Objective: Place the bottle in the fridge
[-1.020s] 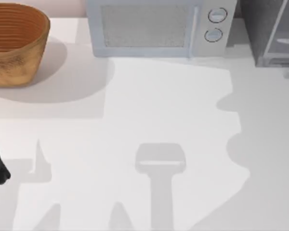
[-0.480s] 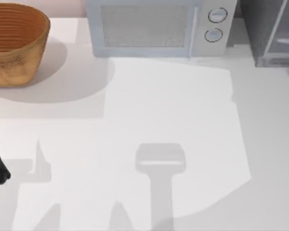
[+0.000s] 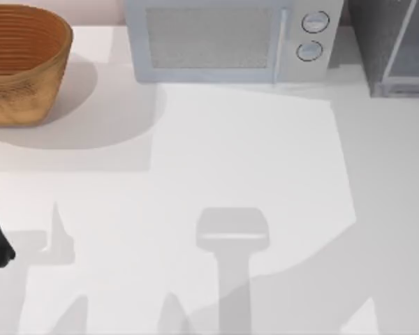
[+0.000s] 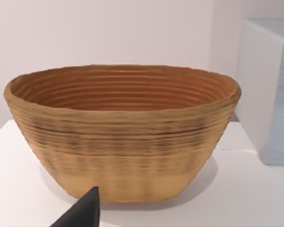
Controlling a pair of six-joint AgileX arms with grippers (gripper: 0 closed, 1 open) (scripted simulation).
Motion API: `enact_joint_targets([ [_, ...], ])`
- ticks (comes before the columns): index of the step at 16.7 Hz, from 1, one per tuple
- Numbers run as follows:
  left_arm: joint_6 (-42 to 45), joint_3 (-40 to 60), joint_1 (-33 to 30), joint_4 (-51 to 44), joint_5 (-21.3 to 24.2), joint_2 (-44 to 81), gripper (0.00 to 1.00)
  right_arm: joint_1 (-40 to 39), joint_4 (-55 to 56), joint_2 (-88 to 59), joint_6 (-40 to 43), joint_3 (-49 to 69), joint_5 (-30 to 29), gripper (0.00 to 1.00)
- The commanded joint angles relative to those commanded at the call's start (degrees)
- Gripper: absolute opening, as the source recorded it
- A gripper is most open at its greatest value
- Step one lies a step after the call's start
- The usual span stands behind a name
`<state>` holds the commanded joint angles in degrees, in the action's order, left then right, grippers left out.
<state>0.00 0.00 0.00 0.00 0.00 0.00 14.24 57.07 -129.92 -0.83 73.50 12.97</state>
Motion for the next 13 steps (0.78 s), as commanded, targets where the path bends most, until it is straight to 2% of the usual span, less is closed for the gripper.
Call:
enact_joint_targets([
  [4,0.0,0.0,0.0,0.0,0.0,0.0,1.00,-1.2,-5.4,-5.3,0.0,10.2,-1.0,0.01],
  [9,0.0,0.0,0.0,0.0,0.0,0.0,1.00,-1.4,-6.4,-6.2,0.0,11.6,-1.3,0.01],
  [13,0.0,0.0,0.0,0.0,0.0,0.0,1.00,-1.4,-6.4,-6.2,0.0,11.6,-1.3,0.31],
])
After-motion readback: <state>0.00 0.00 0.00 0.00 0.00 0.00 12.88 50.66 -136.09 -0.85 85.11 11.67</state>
